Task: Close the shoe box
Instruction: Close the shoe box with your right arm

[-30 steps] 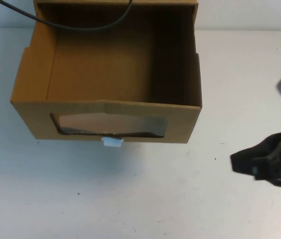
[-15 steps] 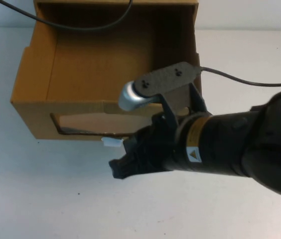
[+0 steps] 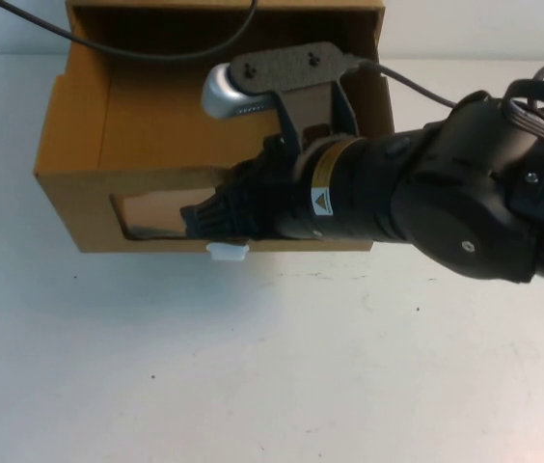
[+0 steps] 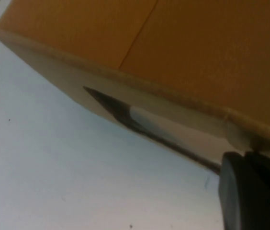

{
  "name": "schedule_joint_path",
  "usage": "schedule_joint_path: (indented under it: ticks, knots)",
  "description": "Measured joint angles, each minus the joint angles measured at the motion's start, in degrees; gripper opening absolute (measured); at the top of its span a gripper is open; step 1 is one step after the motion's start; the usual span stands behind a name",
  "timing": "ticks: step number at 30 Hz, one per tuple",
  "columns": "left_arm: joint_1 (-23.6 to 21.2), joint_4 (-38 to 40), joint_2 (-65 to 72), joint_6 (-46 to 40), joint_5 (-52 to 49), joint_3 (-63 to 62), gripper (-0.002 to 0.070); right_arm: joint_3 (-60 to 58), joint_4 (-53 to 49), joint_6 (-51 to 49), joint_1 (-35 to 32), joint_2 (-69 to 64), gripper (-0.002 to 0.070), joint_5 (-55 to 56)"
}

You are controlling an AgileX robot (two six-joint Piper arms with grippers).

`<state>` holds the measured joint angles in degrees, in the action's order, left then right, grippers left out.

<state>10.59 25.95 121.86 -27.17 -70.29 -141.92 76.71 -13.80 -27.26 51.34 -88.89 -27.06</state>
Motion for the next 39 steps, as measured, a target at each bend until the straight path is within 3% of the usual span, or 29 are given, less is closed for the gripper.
schedule_joint_path:
  ticks: [15,39]
  knots:
    - [0.0,0.0,0.0,0.0,0.0,0.0,-0.0005,5.8,-0.3,0.0,-8.6,-5.4,-0.0010,9.8]
    - [0.0,0.0,0.0,0.0,0.2,0.0,-0.0005,23.2,0.9,0.0,-16.1,-21.7,-0.0011,15.9]
